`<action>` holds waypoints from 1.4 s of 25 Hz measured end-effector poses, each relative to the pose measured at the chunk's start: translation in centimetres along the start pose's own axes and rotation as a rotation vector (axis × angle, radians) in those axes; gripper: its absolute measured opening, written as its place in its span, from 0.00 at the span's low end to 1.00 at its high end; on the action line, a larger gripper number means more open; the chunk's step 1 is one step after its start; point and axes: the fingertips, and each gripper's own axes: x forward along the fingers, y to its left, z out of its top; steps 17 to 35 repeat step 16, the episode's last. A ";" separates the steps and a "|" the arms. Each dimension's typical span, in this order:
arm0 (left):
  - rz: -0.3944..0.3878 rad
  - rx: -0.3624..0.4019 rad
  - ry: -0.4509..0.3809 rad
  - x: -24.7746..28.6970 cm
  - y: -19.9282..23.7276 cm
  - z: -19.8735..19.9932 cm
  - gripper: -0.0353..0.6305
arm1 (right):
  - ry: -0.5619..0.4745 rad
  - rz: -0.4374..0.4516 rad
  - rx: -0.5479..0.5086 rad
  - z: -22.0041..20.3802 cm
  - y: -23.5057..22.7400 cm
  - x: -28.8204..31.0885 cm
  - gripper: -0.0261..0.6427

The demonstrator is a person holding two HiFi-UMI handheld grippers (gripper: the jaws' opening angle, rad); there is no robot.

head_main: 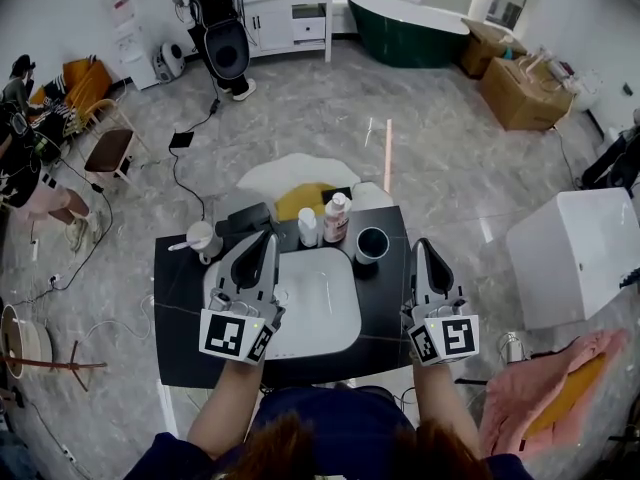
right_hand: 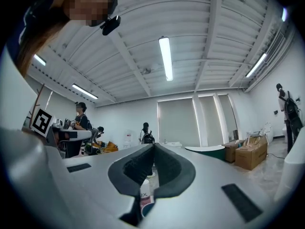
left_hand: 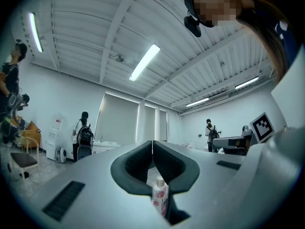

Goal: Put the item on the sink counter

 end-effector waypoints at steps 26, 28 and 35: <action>-0.005 -0.011 -0.011 -0.7 -0.7 0.9 0.09 | -0.009 -0.005 -0.001 0.9 0.5 -1.4 0.06; -0.005 -0.011 -0.011 -0.7 -0.7 0.9 0.09 | -0.009 -0.005 -0.001 0.9 0.5 -1.4 0.06; -0.005 -0.011 -0.011 -0.7 -0.7 0.9 0.09 | -0.009 -0.005 -0.001 0.9 0.5 -1.4 0.06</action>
